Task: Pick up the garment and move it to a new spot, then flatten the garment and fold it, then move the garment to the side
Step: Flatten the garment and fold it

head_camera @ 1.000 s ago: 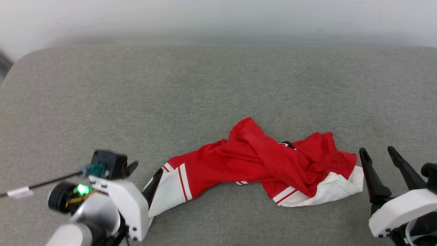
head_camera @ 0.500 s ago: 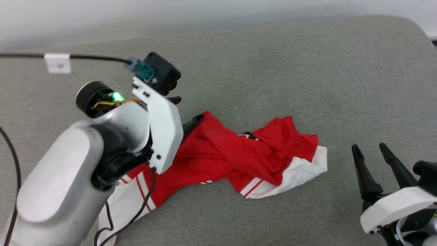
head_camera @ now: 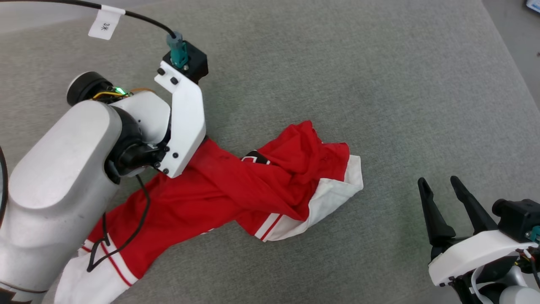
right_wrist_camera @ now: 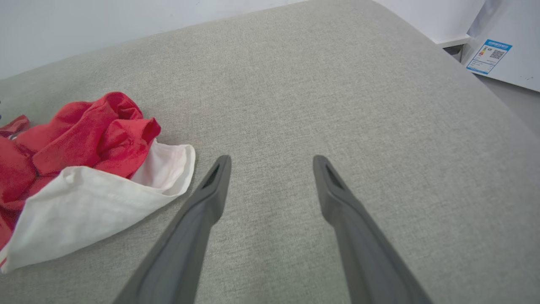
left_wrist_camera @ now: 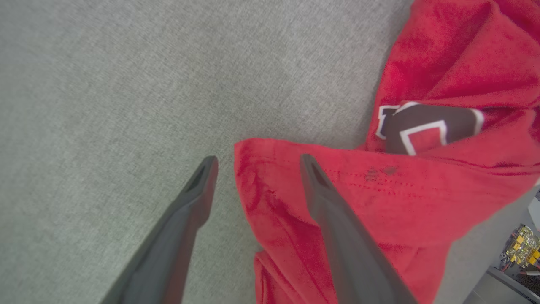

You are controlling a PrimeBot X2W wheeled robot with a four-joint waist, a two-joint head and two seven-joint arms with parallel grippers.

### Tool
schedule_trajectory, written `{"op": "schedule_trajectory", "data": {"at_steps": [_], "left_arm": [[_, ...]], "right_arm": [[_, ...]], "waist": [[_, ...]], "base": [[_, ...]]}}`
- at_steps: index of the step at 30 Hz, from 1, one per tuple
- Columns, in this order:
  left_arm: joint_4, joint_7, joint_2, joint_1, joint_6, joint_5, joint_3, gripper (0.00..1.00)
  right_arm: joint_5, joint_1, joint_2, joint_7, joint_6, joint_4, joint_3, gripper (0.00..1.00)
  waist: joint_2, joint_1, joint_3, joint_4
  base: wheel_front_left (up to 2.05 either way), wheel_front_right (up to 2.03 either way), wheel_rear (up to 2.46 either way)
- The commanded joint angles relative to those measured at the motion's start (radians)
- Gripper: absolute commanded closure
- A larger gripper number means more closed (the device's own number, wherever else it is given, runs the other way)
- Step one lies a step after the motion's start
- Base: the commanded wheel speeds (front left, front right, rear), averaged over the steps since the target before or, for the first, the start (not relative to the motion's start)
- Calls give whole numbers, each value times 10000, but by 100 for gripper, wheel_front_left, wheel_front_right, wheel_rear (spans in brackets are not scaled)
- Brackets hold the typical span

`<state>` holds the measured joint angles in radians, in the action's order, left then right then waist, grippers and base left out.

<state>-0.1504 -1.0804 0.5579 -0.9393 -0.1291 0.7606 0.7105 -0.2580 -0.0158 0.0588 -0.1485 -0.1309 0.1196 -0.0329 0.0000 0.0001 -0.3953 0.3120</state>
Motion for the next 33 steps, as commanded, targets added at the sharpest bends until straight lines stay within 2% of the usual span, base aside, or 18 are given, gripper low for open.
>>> {"op": "schedule_trajectory", "data": {"at_steps": [1, 10, 11, 12, 15, 23, 29, 33], "left_arm": [[-111, -27, 91, -150, -9, 69, 157, 0], [-779, -3, 706, -325, -9, 543, 1339, 0], [-808, -40, 742, -311, -10, 639, 1475, 47], [-831, -26, 765, -285, -10, 774, 1567, 100], [-895, 424, 742, -447, -10, 959, 1506, 100], [-1897, 3246, 529, -1859, 106, 226, 469, 100], [-2931, 5352, 377, -3091, 540, -618, -225, 100], [-3644, 6670, 436, -3978, 1035, -1352, -537, 100]], "right_arm": [[-59, -143, -70, 96, 4, -65, 26, 0], [-148, -298, -100, 421, 4, -399, 188, 0], [-148, -309, -101, 440, 4, -418, 200, 0], [-161, -328, -104, 460, 4, -442, 214, 0], [-249, -431, -101, 513, 4, -514, 242, 0], [-285, -596, -100, 578, 4, -783, 382, 0], [-266, -669, -100, 597, 4, -846, 545, 0], [-211, -692, -100, 636, 4, -906, 667, 0]], "waist": [[0, -1, -299, 309], [0, -1, -615, 525], [0, -1, -659, 532], [0, -1, -698, 537], [0, -1, -773, 559], [0, -1, -683, 685], [0, -1, -720, 802], [0, -1, -820, 893]], "base": [[0, 0, 0], [0, 0, 0], [0, 0, 0], [0, 0, 0], [0, 0, 0], [0, 0, 0], [0, 0, 0], [0, 0, 0]]}}
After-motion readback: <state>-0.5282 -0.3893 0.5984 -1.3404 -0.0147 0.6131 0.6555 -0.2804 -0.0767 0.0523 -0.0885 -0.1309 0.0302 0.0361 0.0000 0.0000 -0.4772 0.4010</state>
